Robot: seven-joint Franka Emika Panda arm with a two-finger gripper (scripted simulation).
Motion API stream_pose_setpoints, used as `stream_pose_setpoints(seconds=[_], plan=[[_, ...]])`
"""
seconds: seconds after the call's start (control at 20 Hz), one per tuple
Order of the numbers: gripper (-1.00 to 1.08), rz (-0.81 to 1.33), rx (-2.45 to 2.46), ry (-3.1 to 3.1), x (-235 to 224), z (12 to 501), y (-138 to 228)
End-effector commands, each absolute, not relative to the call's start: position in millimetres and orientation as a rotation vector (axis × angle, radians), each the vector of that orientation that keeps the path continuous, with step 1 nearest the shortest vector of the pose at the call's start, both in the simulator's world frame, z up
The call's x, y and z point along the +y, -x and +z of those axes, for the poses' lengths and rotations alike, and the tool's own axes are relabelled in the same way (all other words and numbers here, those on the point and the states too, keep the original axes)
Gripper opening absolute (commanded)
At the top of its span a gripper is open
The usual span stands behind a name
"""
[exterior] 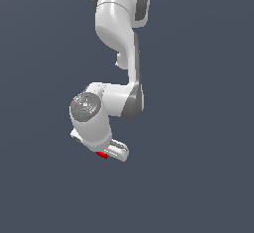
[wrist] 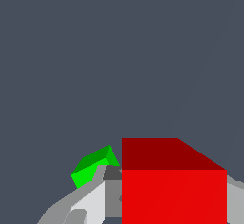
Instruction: Stack the red cube on top of the green cube.
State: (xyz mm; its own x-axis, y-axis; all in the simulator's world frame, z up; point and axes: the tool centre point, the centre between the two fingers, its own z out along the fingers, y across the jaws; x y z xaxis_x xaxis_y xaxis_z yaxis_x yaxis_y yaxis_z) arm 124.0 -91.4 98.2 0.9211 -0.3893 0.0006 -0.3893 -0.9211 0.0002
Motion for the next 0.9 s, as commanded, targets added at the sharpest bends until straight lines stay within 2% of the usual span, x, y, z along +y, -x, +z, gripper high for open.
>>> stream_pose_setpoints(seconds=[0.0, 0.6, 0.65, 0.85], plan=[[-1.00, 0.001, -0.622, -3.079, -76, 89, -119], [-1.00, 0.000, -0.621, -3.079, -34, 60, -107], [1.00, 0.000, -0.621, -3.079, -34, 60, -107], [1.00, 0.000, -0.621, -3.079, -34, 60, -107]])
